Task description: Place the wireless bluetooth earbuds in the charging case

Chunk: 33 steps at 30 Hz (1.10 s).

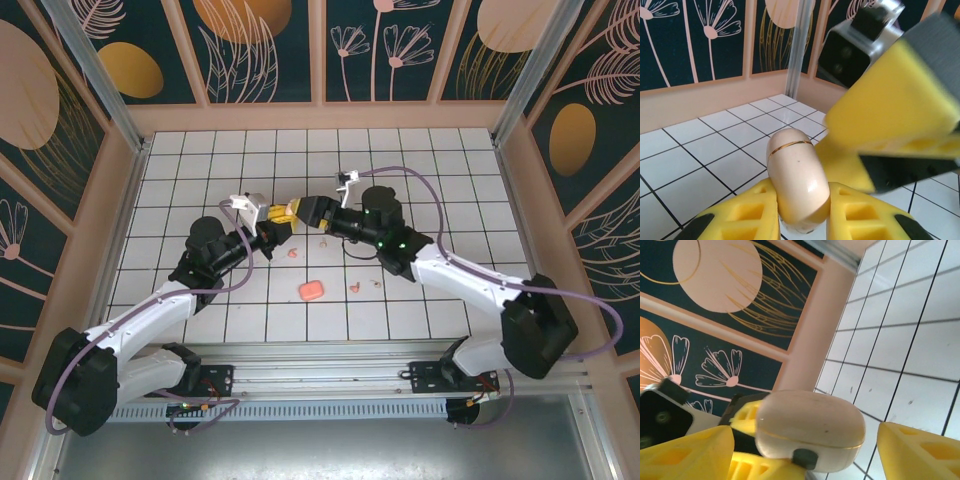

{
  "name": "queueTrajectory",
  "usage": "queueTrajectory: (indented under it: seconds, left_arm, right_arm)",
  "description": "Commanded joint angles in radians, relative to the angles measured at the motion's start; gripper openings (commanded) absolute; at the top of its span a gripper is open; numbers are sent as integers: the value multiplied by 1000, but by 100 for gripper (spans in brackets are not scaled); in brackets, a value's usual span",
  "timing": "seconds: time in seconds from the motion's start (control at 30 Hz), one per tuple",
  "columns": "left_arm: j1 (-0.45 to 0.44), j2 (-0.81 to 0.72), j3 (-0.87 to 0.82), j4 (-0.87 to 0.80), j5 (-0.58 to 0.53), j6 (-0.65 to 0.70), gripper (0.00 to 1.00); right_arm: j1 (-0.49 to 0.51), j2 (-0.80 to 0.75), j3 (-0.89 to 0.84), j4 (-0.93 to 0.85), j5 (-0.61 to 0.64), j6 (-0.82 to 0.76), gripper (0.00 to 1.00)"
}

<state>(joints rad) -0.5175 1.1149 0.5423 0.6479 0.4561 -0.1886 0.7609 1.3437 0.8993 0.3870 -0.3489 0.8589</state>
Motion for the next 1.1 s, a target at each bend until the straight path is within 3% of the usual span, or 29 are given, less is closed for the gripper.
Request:
queueTrajectory:
  seconds: [0.0, 0.13, 0.37, 0.67, 0.87, 1.07]
  left_arm:
    - [2, 18, 37, 48, 60, -19, 17]
    - [2, 51, 60, 82, 113, -47, 15]
    - [1, 85, 80, 104, 150, -66, 13]
    - [1, 106, 116, 96, 173, -65, 13]
    - [1, 109, 99, 181, 185, -82, 14]
    - [1, 129, 161, 96, 265, 12, 15]
  right_arm:
    - [-8, -123, -29, -48, 107, -169, 79]
    - [-50, -228, -75, -67, 116, -319, 80]
    - [-143, -345, -111, -49, 5, -579, 75]
    - [-270, -287, -39, -124, -208, -769, 66]
    - [-292, -270, -8, -185, -320, -905, 65]
    - [-351, -271, 60, -366, -373, -1063, 65]
